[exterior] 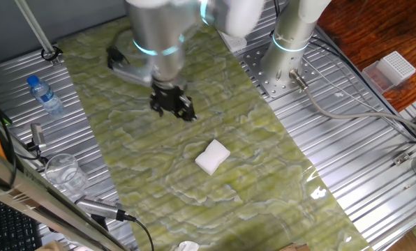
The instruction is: Clean the tabletop with a sponge
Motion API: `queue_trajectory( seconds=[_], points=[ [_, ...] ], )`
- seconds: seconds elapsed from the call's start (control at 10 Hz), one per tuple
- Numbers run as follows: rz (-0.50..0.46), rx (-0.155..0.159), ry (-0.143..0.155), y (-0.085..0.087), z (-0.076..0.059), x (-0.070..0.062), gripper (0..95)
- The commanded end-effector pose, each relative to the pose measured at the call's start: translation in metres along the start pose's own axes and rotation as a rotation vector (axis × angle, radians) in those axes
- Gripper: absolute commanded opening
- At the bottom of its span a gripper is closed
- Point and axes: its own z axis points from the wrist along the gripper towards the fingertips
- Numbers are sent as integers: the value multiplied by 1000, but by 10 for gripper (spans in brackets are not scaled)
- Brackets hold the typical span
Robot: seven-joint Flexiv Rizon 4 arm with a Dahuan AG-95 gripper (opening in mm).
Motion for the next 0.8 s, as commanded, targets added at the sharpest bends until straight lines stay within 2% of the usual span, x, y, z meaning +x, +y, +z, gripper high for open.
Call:
queue_trajectory(
  seconds=[0.1,0.6,0.7,0.8],
  points=[
    [162,52,22,28,18,-2,570],
    [210,58,16,73,39,-1,570],
    [215,61,15,81,42,1,760],
    [220,62,11,85,44,3,760]
  ],
)
